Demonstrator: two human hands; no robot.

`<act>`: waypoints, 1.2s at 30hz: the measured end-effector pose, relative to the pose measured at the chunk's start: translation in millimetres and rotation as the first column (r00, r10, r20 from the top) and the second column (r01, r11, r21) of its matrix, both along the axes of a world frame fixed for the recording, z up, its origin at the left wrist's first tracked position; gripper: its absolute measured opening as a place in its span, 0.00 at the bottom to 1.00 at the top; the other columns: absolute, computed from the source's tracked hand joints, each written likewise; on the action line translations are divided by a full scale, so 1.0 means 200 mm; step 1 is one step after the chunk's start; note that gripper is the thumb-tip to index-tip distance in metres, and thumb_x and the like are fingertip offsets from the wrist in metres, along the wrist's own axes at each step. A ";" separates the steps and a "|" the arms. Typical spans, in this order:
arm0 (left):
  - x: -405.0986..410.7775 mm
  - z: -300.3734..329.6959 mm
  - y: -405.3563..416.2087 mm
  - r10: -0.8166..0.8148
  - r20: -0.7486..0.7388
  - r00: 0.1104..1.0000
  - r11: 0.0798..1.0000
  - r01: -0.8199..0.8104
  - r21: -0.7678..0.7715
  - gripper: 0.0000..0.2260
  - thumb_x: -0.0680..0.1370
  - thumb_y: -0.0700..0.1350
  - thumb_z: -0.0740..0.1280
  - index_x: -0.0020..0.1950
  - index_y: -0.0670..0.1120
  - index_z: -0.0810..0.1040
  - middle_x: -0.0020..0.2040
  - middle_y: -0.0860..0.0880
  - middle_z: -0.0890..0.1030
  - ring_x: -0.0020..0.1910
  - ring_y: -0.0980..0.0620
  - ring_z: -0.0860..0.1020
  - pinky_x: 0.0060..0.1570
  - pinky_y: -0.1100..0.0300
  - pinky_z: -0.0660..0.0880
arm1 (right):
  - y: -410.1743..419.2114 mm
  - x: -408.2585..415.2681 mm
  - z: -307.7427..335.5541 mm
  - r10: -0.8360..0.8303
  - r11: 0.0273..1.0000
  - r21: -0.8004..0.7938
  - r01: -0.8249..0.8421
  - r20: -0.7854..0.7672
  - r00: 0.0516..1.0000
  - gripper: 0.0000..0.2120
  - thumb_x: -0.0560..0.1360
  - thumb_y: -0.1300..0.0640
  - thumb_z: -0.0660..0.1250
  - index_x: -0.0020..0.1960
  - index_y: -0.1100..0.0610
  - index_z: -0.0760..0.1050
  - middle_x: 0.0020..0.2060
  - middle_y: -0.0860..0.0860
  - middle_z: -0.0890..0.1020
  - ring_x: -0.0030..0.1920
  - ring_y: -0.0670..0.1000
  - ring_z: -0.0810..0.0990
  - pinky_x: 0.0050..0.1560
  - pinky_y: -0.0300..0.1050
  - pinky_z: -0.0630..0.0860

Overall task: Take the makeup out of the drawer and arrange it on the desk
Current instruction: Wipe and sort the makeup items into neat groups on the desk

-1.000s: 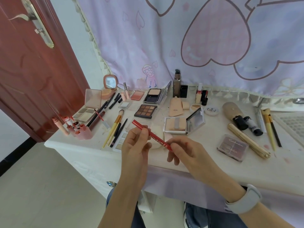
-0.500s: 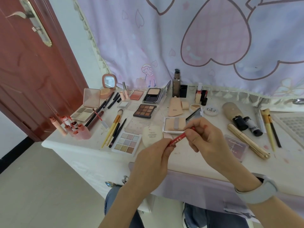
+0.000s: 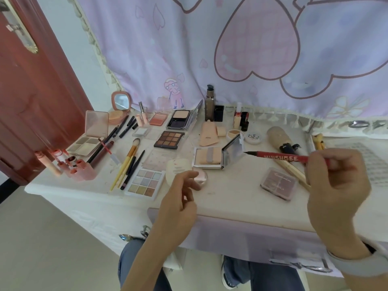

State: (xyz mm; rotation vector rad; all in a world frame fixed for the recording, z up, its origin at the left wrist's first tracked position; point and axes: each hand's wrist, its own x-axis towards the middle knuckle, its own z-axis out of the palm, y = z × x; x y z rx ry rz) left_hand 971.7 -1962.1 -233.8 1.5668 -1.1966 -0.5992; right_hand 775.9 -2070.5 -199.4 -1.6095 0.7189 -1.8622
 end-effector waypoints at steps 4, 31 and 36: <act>-0.11 -0.01 -0.06 -0.075 0.040 0.996 0.997 0.074 0.031 0.29 0.71 0.24 0.52 0.54 0.58 0.68 0.51 0.54 0.73 0.42 0.63 0.72 0.45 0.69 0.72 | 0.05 -0.02 -0.11 -0.138 0.965 -0.255 0.065 -0.278 0.951 0.06 0.76 0.52 0.63 0.47 0.40 0.69 0.32 0.40 0.73 0.31 0.41 0.70 0.32 0.33 0.69; -0.26 -0.20 -0.16 0.108 0.661 0.742 0.984 0.013 -0.176 0.13 0.72 0.38 0.64 0.55 0.41 0.80 0.54 0.47 0.81 0.54 0.48 0.79 0.57 0.54 0.74 | 0.06 0.02 -0.37 -0.324 0.939 -0.336 0.068 -0.803 0.501 0.12 0.72 0.57 0.60 0.47 0.60 0.81 0.44 0.53 0.82 0.41 0.55 0.78 0.42 0.49 0.75; -0.25 -0.18 -0.19 0.084 0.701 0.708 0.990 0.022 -0.140 0.17 0.74 0.45 0.57 0.57 0.44 0.80 0.55 0.50 0.81 0.56 0.48 0.78 0.57 0.54 0.71 | 0.07 0.02 -0.35 -0.265 0.956 -0.292 0.016 -0.844 0.466 0.14 0.72 0.57 0.59 0.50 0.60 0.81 0.47 0.52 0.83 0.43 0.54 0.79 0.44 0.48 0.75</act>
